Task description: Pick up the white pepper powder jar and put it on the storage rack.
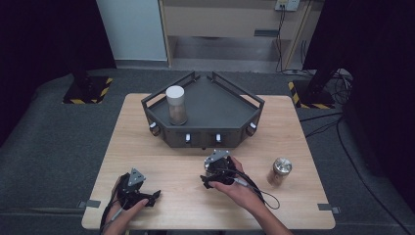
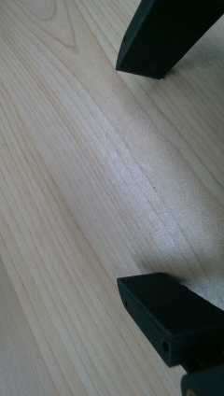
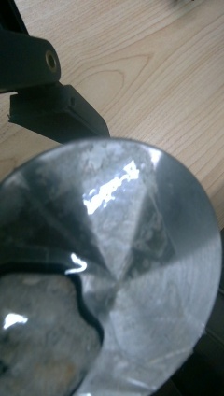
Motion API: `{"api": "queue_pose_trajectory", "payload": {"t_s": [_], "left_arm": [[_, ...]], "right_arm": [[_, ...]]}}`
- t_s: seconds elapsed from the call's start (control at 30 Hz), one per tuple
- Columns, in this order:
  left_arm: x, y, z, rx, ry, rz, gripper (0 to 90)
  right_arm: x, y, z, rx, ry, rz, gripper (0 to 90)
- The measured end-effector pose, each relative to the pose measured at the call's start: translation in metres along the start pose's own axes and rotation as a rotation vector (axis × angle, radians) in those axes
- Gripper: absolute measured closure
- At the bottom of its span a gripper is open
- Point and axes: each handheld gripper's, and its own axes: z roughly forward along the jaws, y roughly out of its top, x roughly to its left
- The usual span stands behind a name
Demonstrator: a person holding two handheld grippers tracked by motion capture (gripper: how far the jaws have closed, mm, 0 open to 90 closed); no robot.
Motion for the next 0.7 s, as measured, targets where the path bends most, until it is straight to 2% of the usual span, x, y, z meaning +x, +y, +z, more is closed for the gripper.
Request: {"api": "queue_pose_trajectory", "payload": {"t_s": [0.2,0.43,0.7], "left_arm": [[0.000,0.000,0.000,0.000,0.000,0.000,0.0],[0.000,0.000,0.000,0.000,0.000,0.000,0.0],[0.000,0.000,0.000,0.000,0.000,0.000,0.0]], "right_arm": [[-0.001,0.001,0.003,0.008,-0.005,0.008,28.8],[-0.009,0.005,0.000,0.022,0.025,0.034,30.7],[-0.010,0.015,-0.022,0.008,0.005,0.019,30.8]]}}
